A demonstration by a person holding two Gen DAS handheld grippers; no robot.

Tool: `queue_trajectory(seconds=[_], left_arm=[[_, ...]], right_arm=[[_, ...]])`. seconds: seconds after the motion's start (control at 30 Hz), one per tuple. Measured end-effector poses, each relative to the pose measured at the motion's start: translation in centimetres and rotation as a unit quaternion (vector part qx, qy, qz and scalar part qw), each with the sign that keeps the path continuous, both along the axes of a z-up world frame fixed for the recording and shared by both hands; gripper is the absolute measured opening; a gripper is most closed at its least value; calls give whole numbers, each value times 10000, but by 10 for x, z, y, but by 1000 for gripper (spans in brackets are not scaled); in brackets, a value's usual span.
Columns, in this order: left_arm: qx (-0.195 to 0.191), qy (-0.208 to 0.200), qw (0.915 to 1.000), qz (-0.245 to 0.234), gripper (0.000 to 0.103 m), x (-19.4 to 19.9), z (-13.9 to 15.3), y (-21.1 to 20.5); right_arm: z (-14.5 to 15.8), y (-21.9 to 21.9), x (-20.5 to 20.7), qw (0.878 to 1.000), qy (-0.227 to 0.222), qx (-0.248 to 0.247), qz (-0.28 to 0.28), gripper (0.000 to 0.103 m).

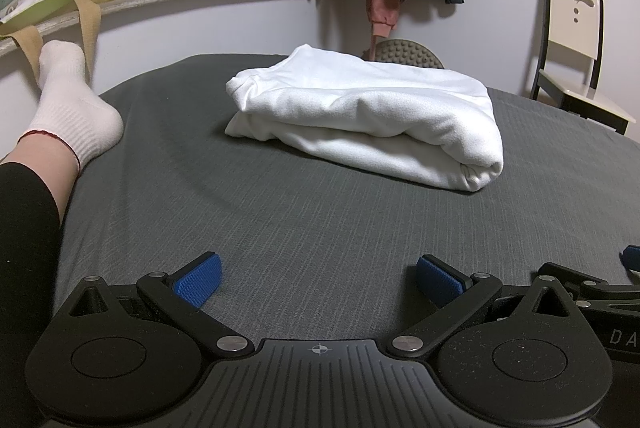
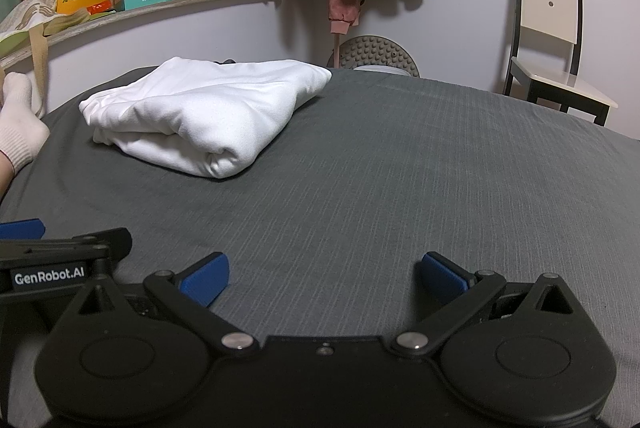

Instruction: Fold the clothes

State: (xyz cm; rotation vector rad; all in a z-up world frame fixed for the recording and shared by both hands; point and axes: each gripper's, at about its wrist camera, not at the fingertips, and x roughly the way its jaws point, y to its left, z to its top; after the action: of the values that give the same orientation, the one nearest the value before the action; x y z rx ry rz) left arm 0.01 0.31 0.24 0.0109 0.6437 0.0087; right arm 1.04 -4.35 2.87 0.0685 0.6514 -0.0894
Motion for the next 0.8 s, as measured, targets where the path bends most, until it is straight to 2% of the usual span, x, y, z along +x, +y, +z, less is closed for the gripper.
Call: queue_trajectory(seconds=[0.8], left_arm=[[-21, -2, 10000, 6, 103, 0, 0, 1]], right_arm=[[1, 0, 0, 10000, -8, 5, -1, 103]])
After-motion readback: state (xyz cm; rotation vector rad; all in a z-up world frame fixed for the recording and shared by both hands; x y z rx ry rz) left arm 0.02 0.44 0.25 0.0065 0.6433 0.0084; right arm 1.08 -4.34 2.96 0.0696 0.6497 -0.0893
